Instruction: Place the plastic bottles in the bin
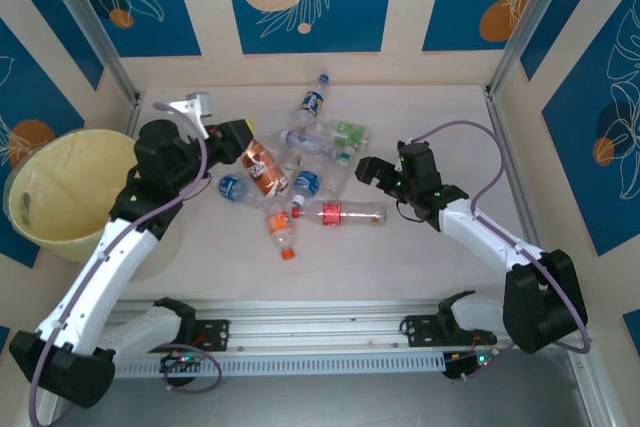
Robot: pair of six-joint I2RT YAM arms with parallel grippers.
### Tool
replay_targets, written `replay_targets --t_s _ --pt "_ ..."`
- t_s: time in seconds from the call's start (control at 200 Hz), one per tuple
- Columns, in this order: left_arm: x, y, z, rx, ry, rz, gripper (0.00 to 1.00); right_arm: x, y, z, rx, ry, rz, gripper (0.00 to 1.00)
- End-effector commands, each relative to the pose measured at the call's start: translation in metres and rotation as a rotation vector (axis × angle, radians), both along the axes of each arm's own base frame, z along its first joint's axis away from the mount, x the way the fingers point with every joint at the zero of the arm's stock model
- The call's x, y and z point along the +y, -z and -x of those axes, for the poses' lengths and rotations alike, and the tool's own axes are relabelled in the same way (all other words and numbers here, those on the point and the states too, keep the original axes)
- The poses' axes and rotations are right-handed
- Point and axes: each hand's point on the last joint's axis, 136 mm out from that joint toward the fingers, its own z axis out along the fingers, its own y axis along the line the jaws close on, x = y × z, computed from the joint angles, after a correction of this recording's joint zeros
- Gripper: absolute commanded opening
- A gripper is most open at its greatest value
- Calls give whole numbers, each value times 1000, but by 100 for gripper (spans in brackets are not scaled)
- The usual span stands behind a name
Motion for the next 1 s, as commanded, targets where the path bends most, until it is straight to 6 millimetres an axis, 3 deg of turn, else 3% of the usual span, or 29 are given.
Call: replay_targets --t_s 0.0,0.35,0.555,0.82,0.995 --pt "15 -30 15 -74 -37 -27 0 3 -13 -10 -27 17 -29 100" --pt "94 -75 42 -194 -388 -319 0 4 -14 -14 -24 20 -28 100" --pt "176 -87 50 -181 -820 -558 0 6 -14 -19 -31 18 -36 100" --pt "197 -101 68 -221 -926 -582 0 11 -12 -21 -16 2 -42 100" --pt "227 -110 87 -194 -1104 -639 0 10 -10 -20 -7 3 -42 100"
